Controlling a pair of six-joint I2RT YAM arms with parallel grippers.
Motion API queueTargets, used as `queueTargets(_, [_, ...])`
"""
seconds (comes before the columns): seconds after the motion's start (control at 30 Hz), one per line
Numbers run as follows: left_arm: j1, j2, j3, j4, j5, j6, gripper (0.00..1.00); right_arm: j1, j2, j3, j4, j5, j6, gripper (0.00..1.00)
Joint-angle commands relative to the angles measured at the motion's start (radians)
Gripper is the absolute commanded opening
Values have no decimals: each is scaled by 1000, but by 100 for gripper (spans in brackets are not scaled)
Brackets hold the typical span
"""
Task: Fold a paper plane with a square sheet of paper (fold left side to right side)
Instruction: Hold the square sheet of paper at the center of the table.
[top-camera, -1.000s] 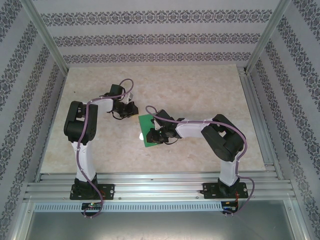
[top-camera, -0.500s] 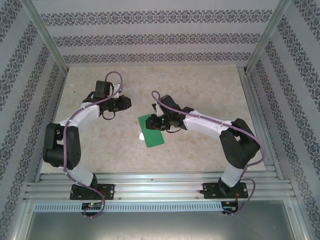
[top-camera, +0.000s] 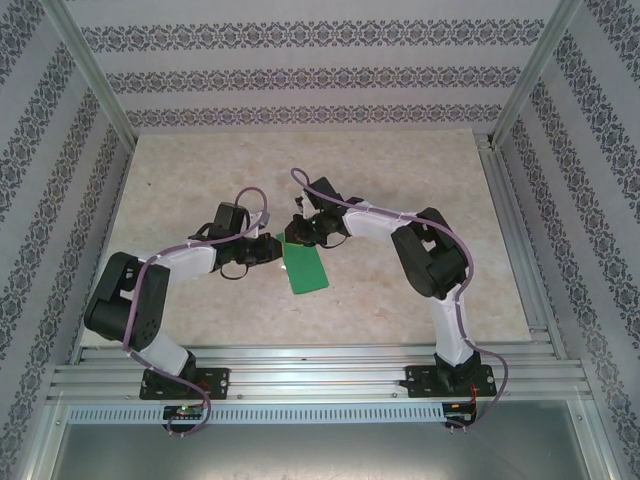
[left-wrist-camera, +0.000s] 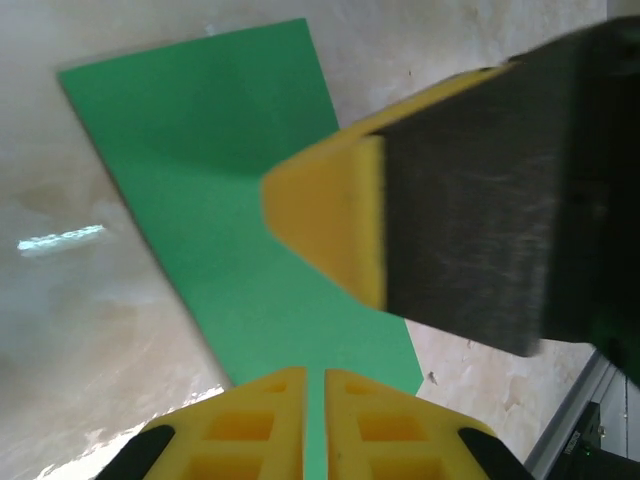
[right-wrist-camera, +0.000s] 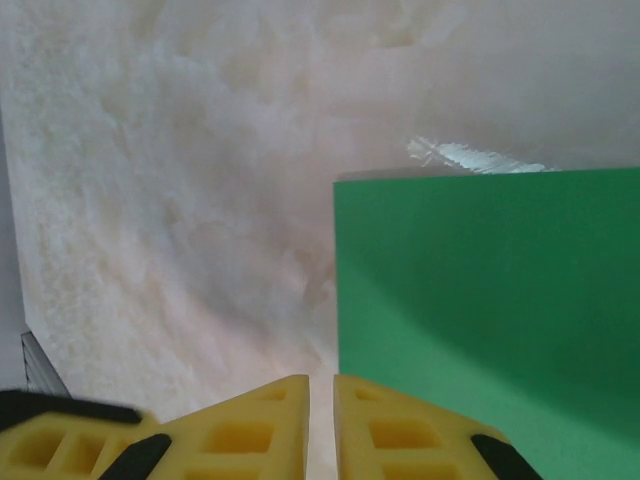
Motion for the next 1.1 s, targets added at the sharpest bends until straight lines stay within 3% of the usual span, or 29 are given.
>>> queueTargets(0.0, [-30,38,5,104,8,-39,13,-16,47,51,-11,-25,-11,14])
queueTargets(0.5, [-64,178,98,29,-84,68,13,-14,116,24,-90,40,-48,14])
queueTargets(1.07, [-85,216,15,87,7,119,13,-4,133,40,-121,60,-60,14])
